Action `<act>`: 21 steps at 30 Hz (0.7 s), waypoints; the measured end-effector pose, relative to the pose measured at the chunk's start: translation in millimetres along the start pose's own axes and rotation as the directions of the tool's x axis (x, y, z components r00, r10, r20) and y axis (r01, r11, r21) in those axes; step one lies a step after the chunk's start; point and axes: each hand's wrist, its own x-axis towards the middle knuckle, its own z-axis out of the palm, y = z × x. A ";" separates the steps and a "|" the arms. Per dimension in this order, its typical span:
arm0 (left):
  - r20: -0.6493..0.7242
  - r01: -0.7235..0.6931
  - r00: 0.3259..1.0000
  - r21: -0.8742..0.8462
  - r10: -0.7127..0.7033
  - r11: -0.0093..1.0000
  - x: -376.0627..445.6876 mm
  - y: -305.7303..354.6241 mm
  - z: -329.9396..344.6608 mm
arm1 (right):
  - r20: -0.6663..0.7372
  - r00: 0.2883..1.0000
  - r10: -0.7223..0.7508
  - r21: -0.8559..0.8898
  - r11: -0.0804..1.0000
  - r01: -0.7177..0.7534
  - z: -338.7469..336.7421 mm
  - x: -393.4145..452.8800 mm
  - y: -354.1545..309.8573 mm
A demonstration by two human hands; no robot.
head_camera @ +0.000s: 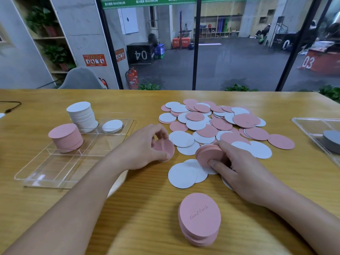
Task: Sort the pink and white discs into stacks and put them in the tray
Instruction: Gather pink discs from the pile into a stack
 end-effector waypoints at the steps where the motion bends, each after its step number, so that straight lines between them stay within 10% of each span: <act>1: -0.050 -0.010 0.999 -0.062 0.007 0.998 1.7 0.0 2.1 | 0.001 1.000 -0.004 0.000 1.000 0.004 -0.2 -0.1 -0.1; 9: -0.246 -0.165 0.967 -0.391 0.070 0.905 5.5 5.8 12.6 | 0.006 1.000 -0.005 0.016 1.000 0.005 -0.6 -0.5 -0.2; 21: -0.108 -0.251 0.967 -0.524 0.229 0.814 2.1 19.1 33.3 | 0.005 1.000 -0.007 0.004 1.000 0.007 0.1 -1.7 -0.8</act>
